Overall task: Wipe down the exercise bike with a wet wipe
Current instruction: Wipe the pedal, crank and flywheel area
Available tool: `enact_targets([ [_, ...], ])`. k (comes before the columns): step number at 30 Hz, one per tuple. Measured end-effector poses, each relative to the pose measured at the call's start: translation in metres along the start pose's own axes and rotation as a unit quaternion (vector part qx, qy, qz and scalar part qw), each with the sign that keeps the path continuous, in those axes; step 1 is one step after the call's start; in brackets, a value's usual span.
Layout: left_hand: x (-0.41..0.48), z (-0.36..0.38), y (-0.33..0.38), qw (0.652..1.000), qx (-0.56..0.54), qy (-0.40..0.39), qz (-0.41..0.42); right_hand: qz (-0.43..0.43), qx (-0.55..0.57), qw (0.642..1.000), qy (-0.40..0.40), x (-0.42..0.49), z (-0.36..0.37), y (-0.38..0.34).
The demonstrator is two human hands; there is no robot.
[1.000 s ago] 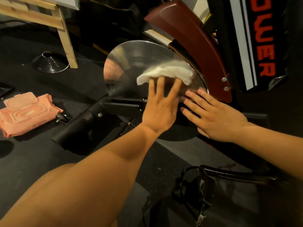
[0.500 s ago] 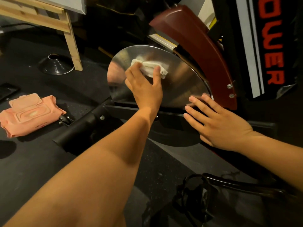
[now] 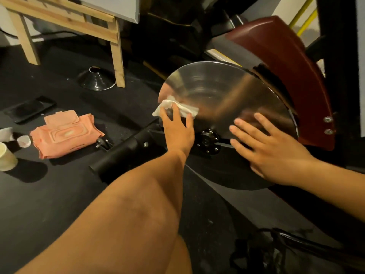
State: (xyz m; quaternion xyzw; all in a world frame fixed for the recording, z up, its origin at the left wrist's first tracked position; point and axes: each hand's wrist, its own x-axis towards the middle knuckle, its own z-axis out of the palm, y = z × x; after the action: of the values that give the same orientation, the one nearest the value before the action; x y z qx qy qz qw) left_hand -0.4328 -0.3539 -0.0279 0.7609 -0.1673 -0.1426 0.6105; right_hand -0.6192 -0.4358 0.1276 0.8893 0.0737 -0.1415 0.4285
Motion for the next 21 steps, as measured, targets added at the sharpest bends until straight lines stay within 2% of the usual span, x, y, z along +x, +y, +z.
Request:
enact_targets([
  [2, -0.007, 0.004, -0.001, 1.000, -0.004, -0.009, -0.007, 0.013, -0.041, 0.999, 0.019, 0.037, -0.008, 0.009],
  [5, -0.010, 0.008, -0.003, 0.999, -0.038, -0.031, -0.024, 0.030, -0.097, 0.995, 0.008, 0.073, -0.013, 0.019],
  [8, -0.004, 0.012, 0.002, 0.998, 0.014, -0.019, 0.062, 0.017, -0.102, 0.995, -0.009, 0.073, -0.017, 0.022],
  [11, -0.001, 0.020, 0.023, 0.980, 0.091, 0.004, 0.174, -0.026, -0.026, 0.997, 0.071, 0.049, -0.020, 0.029],
  [13, -0.009, 0.032, 0.039, 0.936, 0.167, 0.009, 0.310, -0.084, 0.006, 0.992, 0.090, 0.027, -0.013, 0.032],
  [15, -0.020, 0.045, 0.048, 0.862, 0.235, -0.009, 0.450, -0.141, 0.020, 0.988, 0.054, 0.007, -0.007, 0.030],
  [17, -0.016, 0.047, 0.045, 0.824, 0.247, -0.004, 0.510, -0.172, 0.031, 0.984, 0.015, -0.007, 0.005, 0.026],
  [18, -0.009, 0.044, 0.040, 0.826, 0.250, 0.012, 0.504, -0.181, 0.036, 0.983, 0.004, -0.010, 0.011, 0.024],
  [19, 0.000, 0.039, 0.033, 0.846, 0.255, 0.027, 0.468, -0.181, 0.039, 0.983, 0.002, -0.010, 0.017, 0.022],
  [21, 0.013, 0.031, 0.016, 0.908, 0.261, 0.043, 0.326, -0.166, 0.051, 0.985, 0.005, -0.006, 0.027, 0.019],
])
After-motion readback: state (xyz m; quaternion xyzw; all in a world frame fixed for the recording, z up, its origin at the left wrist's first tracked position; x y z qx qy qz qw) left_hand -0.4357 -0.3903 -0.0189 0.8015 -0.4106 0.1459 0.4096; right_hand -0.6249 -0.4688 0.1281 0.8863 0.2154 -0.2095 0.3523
